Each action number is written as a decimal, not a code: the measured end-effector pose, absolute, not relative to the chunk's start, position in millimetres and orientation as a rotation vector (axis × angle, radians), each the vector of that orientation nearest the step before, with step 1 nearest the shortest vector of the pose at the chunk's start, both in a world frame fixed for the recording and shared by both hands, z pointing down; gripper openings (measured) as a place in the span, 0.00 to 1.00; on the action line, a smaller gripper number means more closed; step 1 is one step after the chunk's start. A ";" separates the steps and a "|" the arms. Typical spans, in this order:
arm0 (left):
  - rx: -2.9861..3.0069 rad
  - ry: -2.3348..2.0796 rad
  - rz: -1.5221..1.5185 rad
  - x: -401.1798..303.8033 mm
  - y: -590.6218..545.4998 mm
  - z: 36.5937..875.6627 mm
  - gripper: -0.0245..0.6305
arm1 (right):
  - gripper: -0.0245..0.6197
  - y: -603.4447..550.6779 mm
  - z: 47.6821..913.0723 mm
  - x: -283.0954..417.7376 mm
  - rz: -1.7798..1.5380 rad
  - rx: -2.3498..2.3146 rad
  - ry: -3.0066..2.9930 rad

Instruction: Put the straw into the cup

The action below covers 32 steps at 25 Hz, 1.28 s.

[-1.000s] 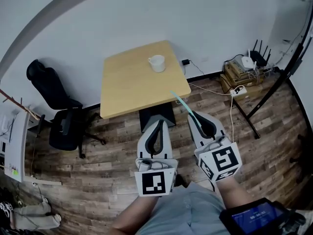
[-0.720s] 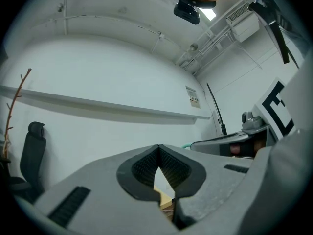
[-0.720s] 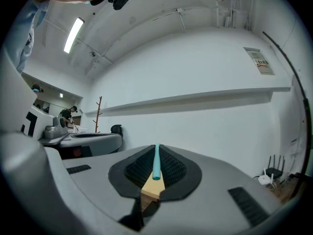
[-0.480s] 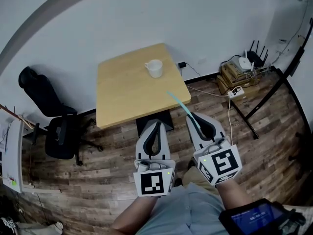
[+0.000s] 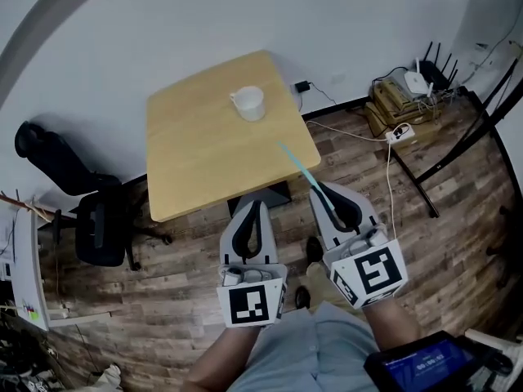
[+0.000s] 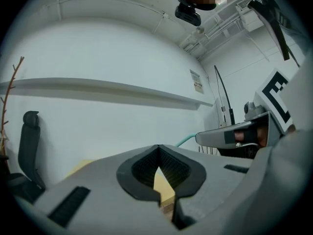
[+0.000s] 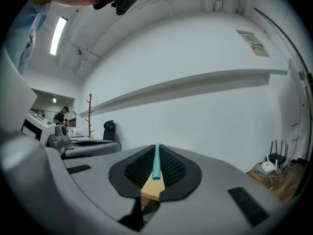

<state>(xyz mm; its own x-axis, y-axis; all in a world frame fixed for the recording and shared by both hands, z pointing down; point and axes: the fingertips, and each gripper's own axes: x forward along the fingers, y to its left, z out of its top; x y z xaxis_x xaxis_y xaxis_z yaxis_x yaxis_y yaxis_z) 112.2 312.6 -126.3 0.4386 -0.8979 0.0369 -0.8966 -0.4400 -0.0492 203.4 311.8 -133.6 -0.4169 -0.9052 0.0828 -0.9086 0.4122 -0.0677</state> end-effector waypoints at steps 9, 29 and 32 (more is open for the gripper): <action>-2.625 1.682 -0.130 143.4 216.1 -125.8 0.03 | 0.07 216.4 -128.3 226.6 0.204 1.628 -2.666; -2.467 1.746 -0.034 144.3 141.0 -170.9 0.03 | 0.07 120.2 -166.9 218.7 0.048 1.473 -2.790; -2.479 1.757 -0.024 137.6 125.9 -170.0 0.03 | 0.07 106.6 -163.9 210.8 0.059 1.465 -2.778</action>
<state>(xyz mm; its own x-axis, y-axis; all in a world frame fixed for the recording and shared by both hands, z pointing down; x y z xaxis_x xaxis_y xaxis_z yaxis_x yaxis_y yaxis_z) 137.6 125.9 -170.0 0.3329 -0.9418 -0.0462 -0.9402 -0.3278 -0.0928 210.8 106.6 -163.9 -0.5647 -0.8251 0.0179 -0.8251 0.5640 -0.0328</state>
